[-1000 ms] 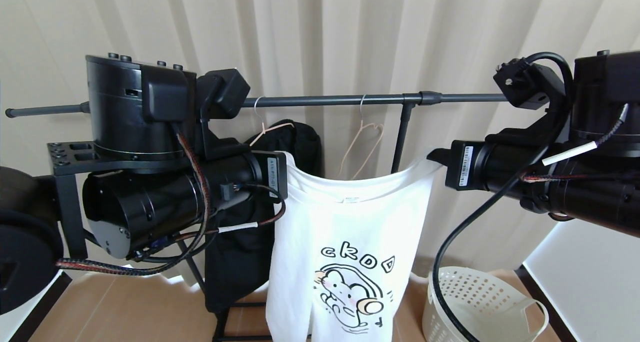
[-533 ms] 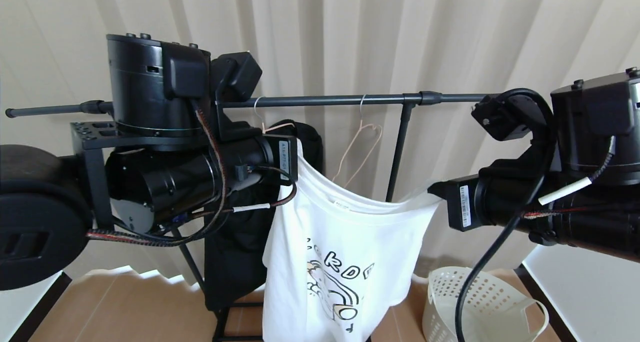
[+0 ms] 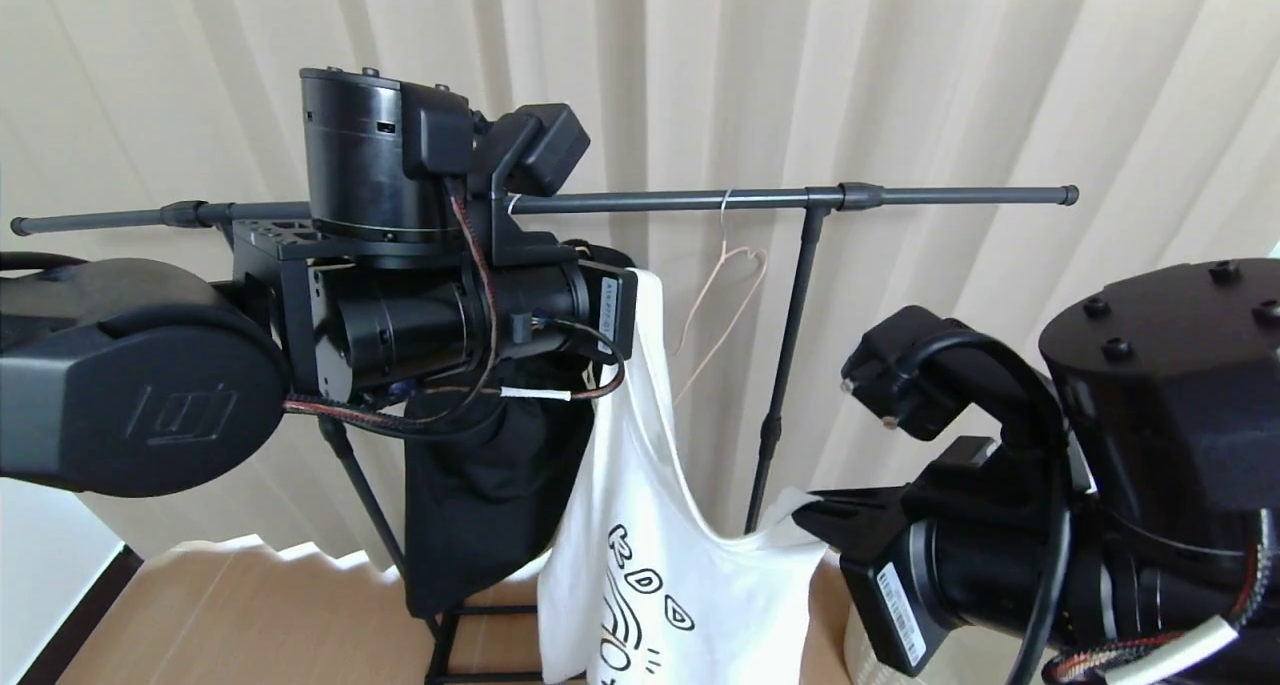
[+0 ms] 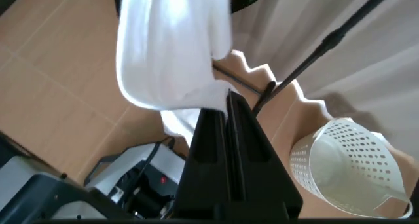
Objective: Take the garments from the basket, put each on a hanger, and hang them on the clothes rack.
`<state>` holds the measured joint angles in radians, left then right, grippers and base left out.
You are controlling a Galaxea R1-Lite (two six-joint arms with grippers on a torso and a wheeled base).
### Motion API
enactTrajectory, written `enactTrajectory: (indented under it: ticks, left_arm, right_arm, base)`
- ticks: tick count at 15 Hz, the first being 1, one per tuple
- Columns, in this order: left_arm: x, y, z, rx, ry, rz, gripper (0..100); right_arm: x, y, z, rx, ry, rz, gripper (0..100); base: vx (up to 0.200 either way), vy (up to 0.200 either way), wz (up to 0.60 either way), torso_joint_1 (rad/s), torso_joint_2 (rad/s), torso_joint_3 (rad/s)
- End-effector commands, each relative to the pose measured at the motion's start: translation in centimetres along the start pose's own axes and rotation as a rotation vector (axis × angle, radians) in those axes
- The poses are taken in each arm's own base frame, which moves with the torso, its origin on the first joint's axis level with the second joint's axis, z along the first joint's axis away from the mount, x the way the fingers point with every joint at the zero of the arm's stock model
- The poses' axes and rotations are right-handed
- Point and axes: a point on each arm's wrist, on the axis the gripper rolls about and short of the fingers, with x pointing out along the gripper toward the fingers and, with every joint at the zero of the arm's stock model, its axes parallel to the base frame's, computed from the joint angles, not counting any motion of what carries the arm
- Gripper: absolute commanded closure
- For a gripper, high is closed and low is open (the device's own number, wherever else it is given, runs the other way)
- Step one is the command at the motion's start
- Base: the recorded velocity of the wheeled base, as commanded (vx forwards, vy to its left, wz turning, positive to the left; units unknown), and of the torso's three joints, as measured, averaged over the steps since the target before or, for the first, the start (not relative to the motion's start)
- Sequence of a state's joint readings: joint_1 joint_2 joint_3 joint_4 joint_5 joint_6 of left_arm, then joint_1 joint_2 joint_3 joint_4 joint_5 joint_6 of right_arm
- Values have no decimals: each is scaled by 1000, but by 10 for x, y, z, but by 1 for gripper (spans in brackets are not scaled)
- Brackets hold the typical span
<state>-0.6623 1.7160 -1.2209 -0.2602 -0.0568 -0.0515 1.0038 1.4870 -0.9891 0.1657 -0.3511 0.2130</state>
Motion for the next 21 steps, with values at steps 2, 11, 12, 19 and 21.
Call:
enactTrajectory:
  ticks: [2, 11, 12, 19, 21]
  left_arm:
    - [8, 6, 9, 2, -28, -36, 100]
    - [20, 5, 11, 5, -23, -197, 100]
    - [20, 5, 11, 6, -25, -197, 100]
    - [14, 19, 15, -10, -34, -146, 100]
    - [9, 23, 14, -31, -10, -84, 100]
  right_arm:
    - [3, 31, -11, -80, 38, 84, 100]
    - [11, 73, 0, 159, -103, 261, 100]
    - [11, 73, 0, 158, -101, 260, 100]
    - [14, 60, -10, 77, -7, 176, 100]
    - [23, 33, -5, 44, 74, 43, 100]
  base:
    - [0, 0, 0, 0, 0, 0]
    - [0, 0, 0, 0, 0, 0]
    - [0, 0, 0, 0, 0, 0]
    - [0, 0, 0, 0, 0, 0]
    - [0, 0, 0, 0, 0, 0]
